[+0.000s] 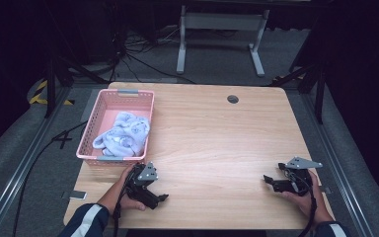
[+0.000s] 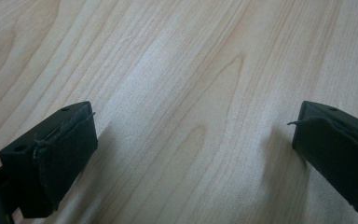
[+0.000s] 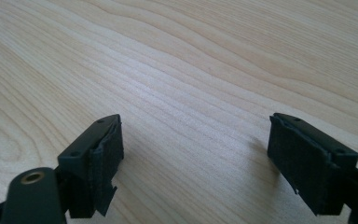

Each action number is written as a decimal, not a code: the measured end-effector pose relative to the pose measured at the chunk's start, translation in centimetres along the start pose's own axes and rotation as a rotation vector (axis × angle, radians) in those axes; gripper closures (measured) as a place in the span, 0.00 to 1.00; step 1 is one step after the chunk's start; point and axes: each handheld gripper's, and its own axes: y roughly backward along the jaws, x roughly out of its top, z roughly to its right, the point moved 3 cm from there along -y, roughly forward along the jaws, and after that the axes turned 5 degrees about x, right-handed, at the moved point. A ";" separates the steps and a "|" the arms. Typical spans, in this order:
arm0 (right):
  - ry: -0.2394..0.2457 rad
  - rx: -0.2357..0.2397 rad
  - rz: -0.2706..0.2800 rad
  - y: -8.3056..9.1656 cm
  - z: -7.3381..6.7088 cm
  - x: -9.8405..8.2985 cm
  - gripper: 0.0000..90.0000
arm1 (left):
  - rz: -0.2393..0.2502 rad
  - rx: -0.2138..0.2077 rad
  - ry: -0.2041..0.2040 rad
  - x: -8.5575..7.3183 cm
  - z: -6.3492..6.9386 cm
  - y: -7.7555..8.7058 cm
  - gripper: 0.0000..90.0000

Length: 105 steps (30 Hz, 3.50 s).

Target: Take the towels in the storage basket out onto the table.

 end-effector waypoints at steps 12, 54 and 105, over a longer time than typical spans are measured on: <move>0.010 0.004 -0.006 -0.1 0.1 0.1 0.19 | -0.023 0.023 0.025 -0.4 0.2 0.8 0.04; 0.011 0.010 -0.006 -0.1 0.1 0.1 0.19 | 0.198 0.263 -0.012 3.7 -5.0 12.8 0.18; 0.026 0.024 -0.009 -0.1 0.1 0.1 0.19 | -0.459 0.325 0.083 3.7 -16.5 2.4 0.58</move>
